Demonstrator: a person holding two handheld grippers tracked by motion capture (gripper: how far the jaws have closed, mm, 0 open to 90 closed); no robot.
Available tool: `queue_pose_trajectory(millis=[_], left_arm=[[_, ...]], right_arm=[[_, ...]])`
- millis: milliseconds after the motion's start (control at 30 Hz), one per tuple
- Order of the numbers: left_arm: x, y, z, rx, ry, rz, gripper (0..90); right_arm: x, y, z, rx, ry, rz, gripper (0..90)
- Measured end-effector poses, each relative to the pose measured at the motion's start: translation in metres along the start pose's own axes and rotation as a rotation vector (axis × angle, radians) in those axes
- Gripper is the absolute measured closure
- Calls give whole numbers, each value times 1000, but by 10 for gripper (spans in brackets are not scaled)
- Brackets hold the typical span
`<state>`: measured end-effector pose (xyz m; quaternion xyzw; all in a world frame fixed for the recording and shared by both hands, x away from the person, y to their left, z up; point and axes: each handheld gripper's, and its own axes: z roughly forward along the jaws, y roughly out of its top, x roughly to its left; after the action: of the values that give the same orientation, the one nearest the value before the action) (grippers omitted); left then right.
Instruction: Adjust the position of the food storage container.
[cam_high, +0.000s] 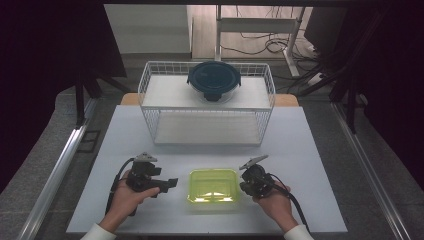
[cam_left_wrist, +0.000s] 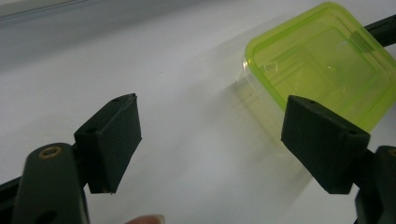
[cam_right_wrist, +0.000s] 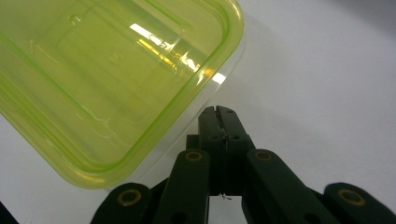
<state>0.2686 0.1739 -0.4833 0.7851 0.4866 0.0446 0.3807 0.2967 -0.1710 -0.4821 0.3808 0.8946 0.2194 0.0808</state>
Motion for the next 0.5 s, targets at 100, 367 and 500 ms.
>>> queue_pose_trajectory(millis=[100,367,500], left_arm=[[0,0,0,-2,1,2,195],[1,0,-1,-7,2,-5,195],[1,0,-1,-6,3,-5,195]], right_arm=[[1,0,0,3,2,-4,889],[-5,-3,-12,-28,-9,18,889],[-10,-9,-21,-59,-16,38,889]])
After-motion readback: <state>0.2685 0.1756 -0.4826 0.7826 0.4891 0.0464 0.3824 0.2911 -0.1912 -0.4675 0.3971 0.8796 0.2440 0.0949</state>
